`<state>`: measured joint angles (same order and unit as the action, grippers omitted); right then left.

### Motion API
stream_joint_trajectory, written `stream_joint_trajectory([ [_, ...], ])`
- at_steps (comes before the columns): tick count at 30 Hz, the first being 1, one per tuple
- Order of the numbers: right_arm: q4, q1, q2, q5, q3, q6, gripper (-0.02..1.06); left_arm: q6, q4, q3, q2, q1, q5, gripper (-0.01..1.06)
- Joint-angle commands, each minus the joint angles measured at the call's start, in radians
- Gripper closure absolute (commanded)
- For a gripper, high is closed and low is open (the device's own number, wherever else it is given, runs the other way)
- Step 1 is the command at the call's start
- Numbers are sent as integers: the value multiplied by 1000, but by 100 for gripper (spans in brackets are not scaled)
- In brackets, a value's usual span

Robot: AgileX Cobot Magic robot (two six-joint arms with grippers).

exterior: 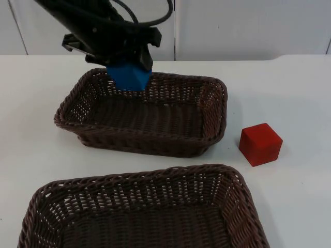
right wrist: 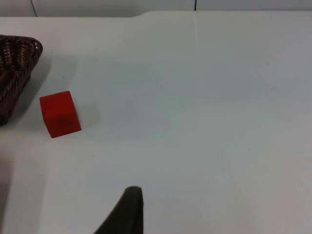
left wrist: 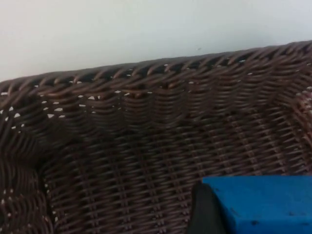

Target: Pick up one cube with the left hand and place it into the upper basket. Pick up one cube with the right hand and place it into the lower basket.

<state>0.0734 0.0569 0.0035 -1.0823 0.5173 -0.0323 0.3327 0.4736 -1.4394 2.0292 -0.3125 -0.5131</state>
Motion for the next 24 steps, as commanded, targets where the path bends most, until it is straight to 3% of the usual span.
stream_joint_trajectory([
  [1, 3, -1, -4, 3, -2, 2, -1, -1, -13, -11, 21, -7, 22, 105],
  [12, 3, -1, -4, 3, -2, 2, -1, -1, -37, -11, 85, -7, 104, 105],
  [24, 3, -1, -4, 3, -2, 2, -1, -1, -40, -11, 157, -7, 136, 105],
])
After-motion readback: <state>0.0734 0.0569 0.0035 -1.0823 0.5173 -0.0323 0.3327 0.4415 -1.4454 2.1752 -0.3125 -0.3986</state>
